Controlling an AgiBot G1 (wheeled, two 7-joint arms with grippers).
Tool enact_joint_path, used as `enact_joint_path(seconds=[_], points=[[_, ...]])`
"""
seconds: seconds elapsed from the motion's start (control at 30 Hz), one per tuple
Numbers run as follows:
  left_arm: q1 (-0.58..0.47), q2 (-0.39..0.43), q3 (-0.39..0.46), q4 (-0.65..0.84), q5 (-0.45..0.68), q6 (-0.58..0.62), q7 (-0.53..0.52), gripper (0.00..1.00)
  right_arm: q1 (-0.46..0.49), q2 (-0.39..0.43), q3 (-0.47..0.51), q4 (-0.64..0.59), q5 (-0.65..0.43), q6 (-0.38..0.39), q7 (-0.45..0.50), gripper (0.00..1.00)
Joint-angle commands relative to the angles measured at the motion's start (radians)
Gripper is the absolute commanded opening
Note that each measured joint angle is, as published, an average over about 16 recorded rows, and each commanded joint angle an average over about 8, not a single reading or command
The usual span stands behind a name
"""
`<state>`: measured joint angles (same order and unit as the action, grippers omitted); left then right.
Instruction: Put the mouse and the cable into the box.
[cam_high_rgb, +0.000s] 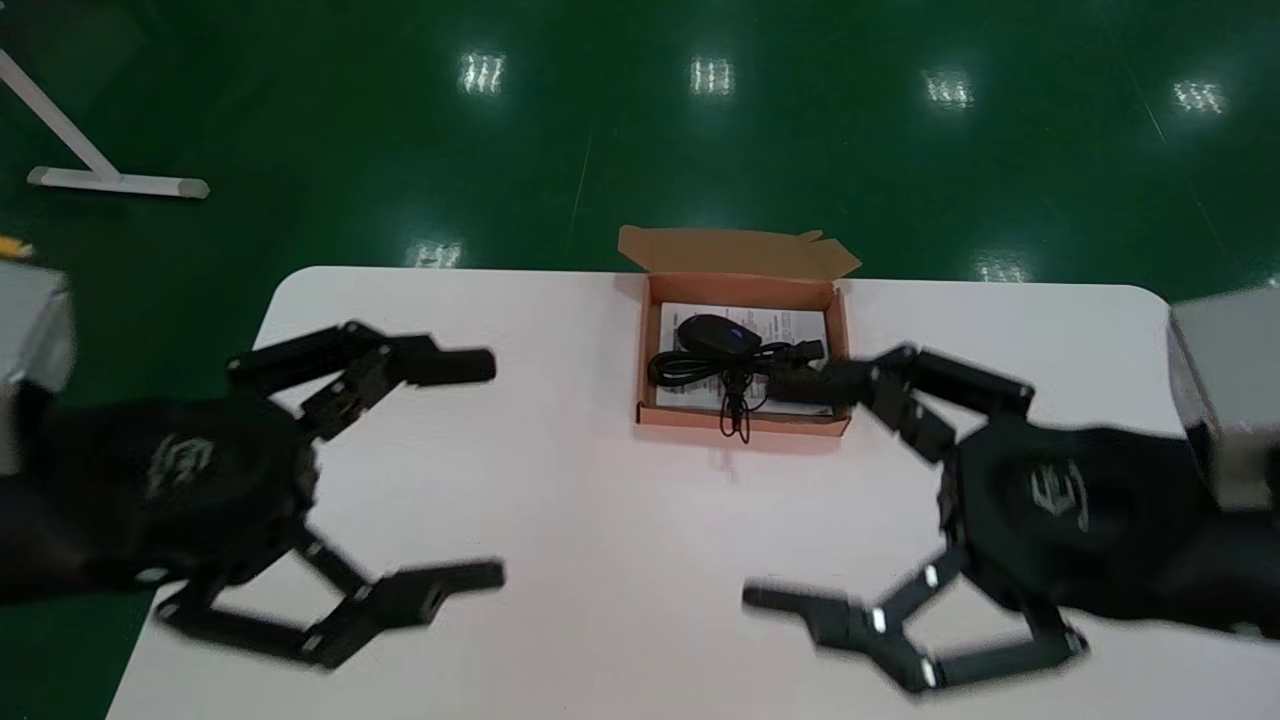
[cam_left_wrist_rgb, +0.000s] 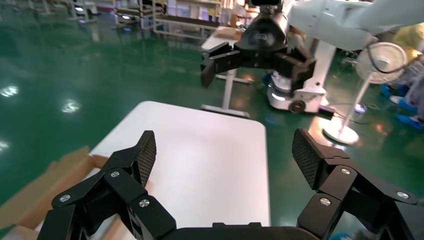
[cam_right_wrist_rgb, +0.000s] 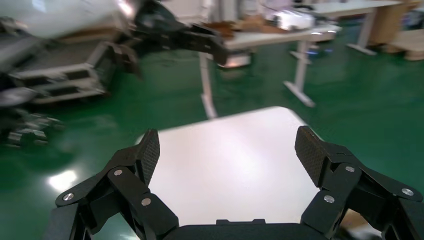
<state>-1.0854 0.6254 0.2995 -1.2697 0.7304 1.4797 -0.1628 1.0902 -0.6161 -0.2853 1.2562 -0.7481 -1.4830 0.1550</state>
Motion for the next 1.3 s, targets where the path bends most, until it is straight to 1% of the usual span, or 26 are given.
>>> enact_joint_path(seconds=[0.03,0.17,0.63,1.3], points=[[0.018,-0.026,-0.04,-0.027,0.0,0.032,-0.035,1.0,-0.024,0.007,0.008,0.044,0.027,-0.02,0.039,1.0],[0.028,-0.04,-0.064,-0.042,0.0,0.05,-0.049,1.0,-0.038,0.012,0.014,0.071,0.045,-0.032,0.055,1.0],[0.016,-0.022,-0.033,-0.022,0.0,0.025,-0.031,1.0,-0.021,0.007,0.008,0.037,0.024,-0.016,0.036,1.0],[0.013,-0.016,-0.023,-0.016,0.0,0.018,-0.026,1.0,-0.015,0.005,0.006,0.027,0.017,-0.012,0.03,1.0]])
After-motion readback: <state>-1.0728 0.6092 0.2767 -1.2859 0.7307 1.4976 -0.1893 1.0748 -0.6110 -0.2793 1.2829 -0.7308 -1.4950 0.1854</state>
